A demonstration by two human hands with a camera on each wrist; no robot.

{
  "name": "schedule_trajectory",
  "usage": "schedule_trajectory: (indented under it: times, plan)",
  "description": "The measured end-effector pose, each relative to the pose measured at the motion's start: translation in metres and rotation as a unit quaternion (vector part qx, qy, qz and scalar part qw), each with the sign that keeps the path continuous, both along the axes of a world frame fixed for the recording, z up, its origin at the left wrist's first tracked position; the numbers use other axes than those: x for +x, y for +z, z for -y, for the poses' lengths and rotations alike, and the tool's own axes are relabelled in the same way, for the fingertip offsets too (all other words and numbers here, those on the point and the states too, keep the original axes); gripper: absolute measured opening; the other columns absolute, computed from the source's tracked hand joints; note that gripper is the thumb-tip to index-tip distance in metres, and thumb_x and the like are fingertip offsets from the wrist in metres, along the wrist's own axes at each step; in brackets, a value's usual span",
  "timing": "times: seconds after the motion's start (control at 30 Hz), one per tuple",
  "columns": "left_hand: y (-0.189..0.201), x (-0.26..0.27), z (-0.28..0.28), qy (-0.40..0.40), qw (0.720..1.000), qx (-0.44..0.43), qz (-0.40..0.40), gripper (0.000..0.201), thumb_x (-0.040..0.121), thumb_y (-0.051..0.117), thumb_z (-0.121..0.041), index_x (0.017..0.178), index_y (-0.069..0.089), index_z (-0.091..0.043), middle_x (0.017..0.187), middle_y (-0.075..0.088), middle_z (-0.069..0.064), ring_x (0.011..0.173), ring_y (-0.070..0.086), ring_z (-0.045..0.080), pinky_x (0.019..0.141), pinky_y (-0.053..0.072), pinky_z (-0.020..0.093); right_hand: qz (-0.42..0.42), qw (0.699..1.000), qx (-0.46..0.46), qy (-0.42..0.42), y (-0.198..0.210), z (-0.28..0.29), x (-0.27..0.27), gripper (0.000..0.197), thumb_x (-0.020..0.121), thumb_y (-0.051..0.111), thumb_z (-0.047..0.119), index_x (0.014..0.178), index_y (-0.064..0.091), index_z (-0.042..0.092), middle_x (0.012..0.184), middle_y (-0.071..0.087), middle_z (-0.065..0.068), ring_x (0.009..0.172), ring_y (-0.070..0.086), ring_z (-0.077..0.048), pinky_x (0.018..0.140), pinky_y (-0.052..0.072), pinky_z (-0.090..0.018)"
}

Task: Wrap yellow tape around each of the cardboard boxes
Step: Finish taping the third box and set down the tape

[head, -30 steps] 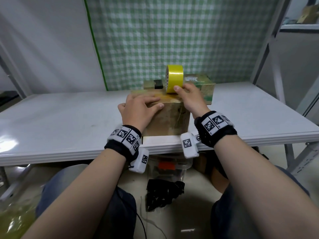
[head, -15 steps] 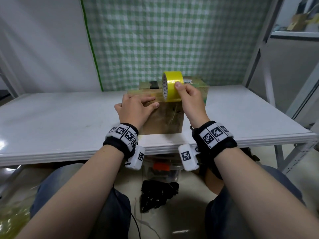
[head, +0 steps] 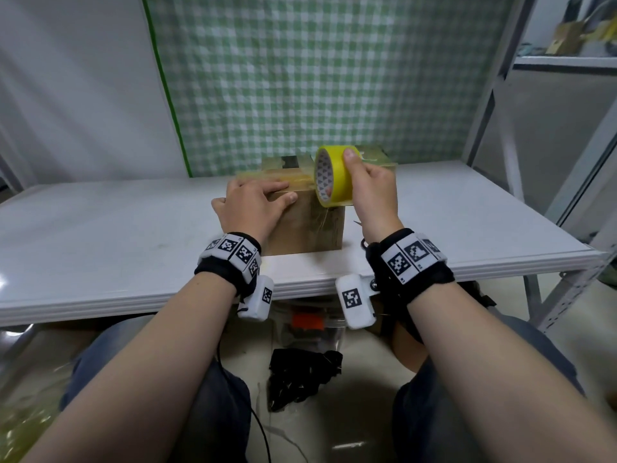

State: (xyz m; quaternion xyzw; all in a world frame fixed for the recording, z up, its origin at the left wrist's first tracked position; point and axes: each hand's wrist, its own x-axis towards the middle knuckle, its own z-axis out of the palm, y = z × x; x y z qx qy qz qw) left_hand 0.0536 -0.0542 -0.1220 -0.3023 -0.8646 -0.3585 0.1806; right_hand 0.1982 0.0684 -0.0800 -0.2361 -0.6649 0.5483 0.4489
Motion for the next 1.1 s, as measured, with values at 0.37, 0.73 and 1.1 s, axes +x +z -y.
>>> schedule_trajectory:
  times: [0.37, 0.73, 1.1]
  plan:
    - [0.002, -0.009, -0.005, 0.008, 1.000, 0.003, 0.011, 0.034, 0.082, 0.064, -0.070, 0.108, 0.073, -0.050, 0.119, 0.069, -0.026, 0.126, 0.043, 0.013, 0.094, 0.030, 0.044, 0.103, 0.995, -0.007, 0.001, -0.005, 0.005, 0.010, 0.047, 0.090, 0.067, 0.045, 0.061, 0.046, 0.015, 0.071, 0.042, -0.008, 0.058, 0.037, -0.017, 0.050, 0.030, -0.026]
    - [0.002, -0.006, -0.004, -0.003, 1.000, 0.015, 0.011, 0.034, 0.082, 0.066, -0.068, 0.108, 0.074, -0.048, 0.118, 0.069, -0.026, 0.126, 0.043, 0.012, 0.093, 0.029, 0.043, 0.208, 0.976, -0.035, 0.044, -0.011, 0.011, 0.018, 0.036, 0.093, 0.052, 0.051, 0.079, 0.046, 0.018, 0.065, 0.036, 0.001, 0.061, 0.037, -0.021, 0.062, 0.027, -0.032]
    - [0.002, -0.012, 0.001, -0.052, 0.998, -0.004, 0.030, 0.032, 0.089, 0.065, -0.058, 0.119, 0.069, -0.049, 0.132, 0.062, -0.026, 0.133, 0.034, 0.016, 0.094, 0.020, 0.038, 0.213, 0.972, -0.075, 0.065, -0.031, 0.012, 0.011, 0.027, 0.095, 0.048, 0.039, 0.085, 0.047, 0.015, 0.083, 0.042, -0.009, 0.077, 0.043, -0.021, 0.072, 0.032, -0.035]
